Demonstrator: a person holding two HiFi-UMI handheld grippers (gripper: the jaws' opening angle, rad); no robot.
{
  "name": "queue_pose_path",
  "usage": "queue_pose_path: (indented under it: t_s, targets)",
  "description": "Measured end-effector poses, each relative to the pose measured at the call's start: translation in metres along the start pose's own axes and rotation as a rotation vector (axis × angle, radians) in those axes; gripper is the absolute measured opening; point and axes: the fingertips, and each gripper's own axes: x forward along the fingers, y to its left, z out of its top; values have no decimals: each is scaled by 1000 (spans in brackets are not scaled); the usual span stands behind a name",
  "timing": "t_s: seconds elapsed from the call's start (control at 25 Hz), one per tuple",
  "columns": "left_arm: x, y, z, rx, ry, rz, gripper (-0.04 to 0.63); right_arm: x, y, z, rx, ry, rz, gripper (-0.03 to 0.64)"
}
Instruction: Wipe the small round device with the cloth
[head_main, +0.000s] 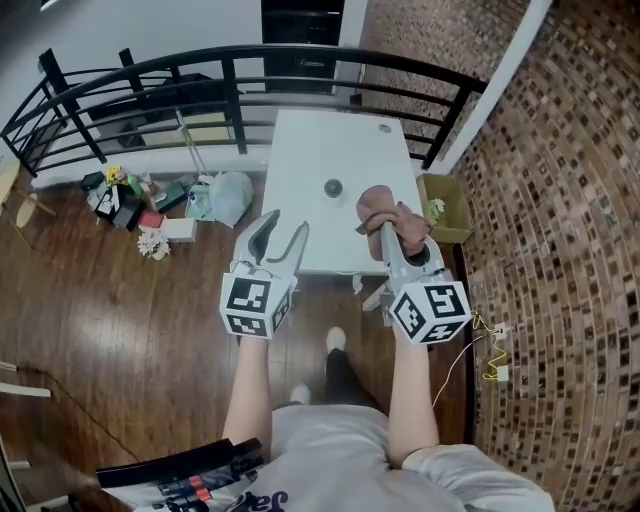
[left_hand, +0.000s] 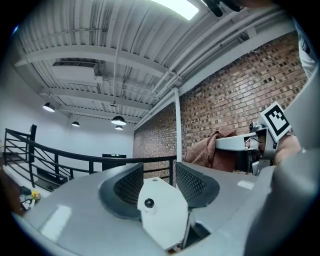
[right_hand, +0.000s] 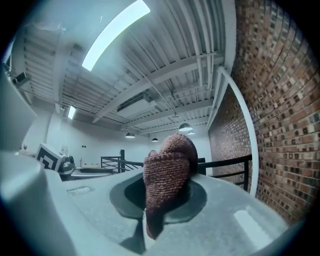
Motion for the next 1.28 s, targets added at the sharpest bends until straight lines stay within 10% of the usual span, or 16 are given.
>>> queue_pose_path:
  t_s: [0.64, 1.28]
  targets:
    - [192, 18, 49, 53, -101, 67, 244, 166, -114, 26, 19, -38, 135, 28]
    - [228, 116, 30, 185, 3, 19, 350, 242, -143, -18, 86, 37, 176, 28]
